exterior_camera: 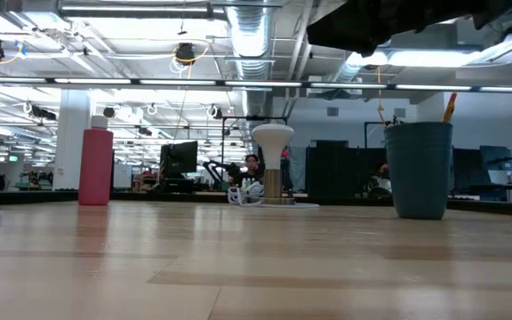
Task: Pick & Place Paint Supplies
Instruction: Put the large pink paint bottle into the transparent bin
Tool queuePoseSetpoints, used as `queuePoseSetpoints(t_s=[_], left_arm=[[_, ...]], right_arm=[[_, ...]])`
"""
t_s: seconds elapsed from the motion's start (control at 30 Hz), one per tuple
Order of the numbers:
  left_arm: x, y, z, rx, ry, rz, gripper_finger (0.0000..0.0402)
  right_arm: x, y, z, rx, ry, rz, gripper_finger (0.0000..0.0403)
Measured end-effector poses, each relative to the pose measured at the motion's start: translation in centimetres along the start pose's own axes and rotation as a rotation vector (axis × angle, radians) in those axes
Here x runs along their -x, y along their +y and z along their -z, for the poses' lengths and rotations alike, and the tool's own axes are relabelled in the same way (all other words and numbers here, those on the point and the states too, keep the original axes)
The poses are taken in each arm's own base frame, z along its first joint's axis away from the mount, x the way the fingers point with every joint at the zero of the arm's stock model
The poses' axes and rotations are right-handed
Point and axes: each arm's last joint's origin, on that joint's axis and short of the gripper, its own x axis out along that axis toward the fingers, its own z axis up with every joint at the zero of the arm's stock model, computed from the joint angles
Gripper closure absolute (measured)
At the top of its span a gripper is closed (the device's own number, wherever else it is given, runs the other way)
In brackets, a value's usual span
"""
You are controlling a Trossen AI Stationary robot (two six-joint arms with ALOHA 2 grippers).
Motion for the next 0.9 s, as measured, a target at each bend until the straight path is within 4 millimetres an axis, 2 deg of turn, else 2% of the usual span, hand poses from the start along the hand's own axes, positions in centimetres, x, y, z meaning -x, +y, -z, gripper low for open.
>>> queuePoseSetpoints(t_s=[0.27, 0.4, 0.53, 0.67, 0.9], left_arm=[[4.6, 5.4, -5.0, 0.031, -0.133, -0.163, 0.0243], [7.6, 8.9, -7.4, 0.019, -0.143, -0.291, 0.0243], [9.6, 11.1, -9.0, -0.014, -0.134, -0.400, 0.0243], [10.5, 12.1, -9.6, -0.053, -0.104, -0.436, 0.0243], [10.4, 13.1, -9.6, -0.015, 0.007, -0.424, 0.0243]], right_arm=[[0.0, 0.0, 0.0, 0.002, 0.004, -0.003, 0.0280], [0.0, 0.0, 0.0, 0.000, -0.001, -0.002, 0.0280], [0.0, -0.1, 0.0, -0.002, -0.002, 0.002, 0.0280], [0.0, -0.1, 0.0, -0.001, -0.001, 0.002, 0.0279], [0.0, -0.1, 0.0, -0.002, -0.003, 0.003, 0.0280]])
